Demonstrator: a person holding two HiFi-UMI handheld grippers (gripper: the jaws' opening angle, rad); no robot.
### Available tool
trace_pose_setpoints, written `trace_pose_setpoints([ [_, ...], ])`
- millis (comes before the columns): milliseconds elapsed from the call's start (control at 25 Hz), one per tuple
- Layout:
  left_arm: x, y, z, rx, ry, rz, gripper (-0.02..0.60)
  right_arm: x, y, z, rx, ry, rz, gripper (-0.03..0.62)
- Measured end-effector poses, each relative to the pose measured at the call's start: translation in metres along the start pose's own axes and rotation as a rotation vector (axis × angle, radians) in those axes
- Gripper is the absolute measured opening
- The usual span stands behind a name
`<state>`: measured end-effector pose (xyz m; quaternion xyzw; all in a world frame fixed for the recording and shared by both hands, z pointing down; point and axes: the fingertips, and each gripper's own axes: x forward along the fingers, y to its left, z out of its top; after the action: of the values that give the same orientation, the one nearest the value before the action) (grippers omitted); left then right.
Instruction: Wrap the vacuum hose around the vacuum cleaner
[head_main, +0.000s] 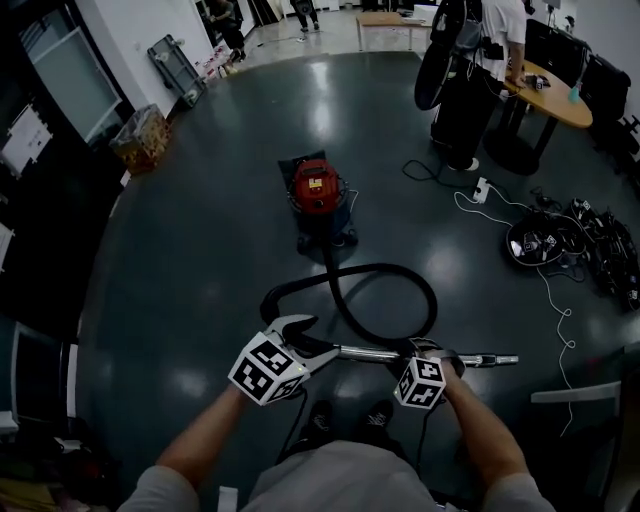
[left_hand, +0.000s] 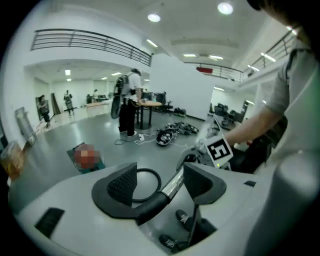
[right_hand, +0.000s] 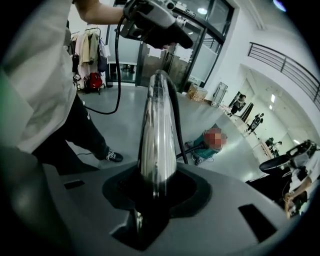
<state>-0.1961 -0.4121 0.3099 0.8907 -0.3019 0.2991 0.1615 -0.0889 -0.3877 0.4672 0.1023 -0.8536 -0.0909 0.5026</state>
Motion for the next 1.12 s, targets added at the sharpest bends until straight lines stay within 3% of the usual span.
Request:
trace_pose_setpoints([
  [120,0.042,-0.034,-0.009,0.188,0.11,-0.087,0.296,-0.01,-0.004,-0.01,-0.058,0.035,0.016,0.124],
  [320,0.091,-0.073,-0.014,0.343,0.237,-0.2,0.296,-0.032,-0.011,-0.024,-0.148,0.086,0.057,0.124],
  [480,0.117,-0.096,-0.017,0.384,0.296,-0.291,0.296,-0.049,-0.015,-0.025,-0.2,0.123,0.102,0.124],
  [760,0.14,-0.114,-0.031,0.439,0.349,-0.438,0.293,-0.059,-0.02,-0.018,-0.19,0.142,0.195,0.124],
  [800,0.14,-0.113,-0.031,0.446,0.357,-0.453,0.286,-0.06,-0.021,-0.017,-0.18,0.151,0.215,0.124],
  [920,0.141,-0.104,-0.029,0.441,0.369,-0.473,0.178,-0.059,-0.024,-0.014,-0.13,0.172,0.272,0.124],
  [1120,0.139,-0.079,-0.022,0.447,0.364,-0.51,0.172,-0.049,-0.042,-0.005,-0.048,0.236,0.301,0.124],
])
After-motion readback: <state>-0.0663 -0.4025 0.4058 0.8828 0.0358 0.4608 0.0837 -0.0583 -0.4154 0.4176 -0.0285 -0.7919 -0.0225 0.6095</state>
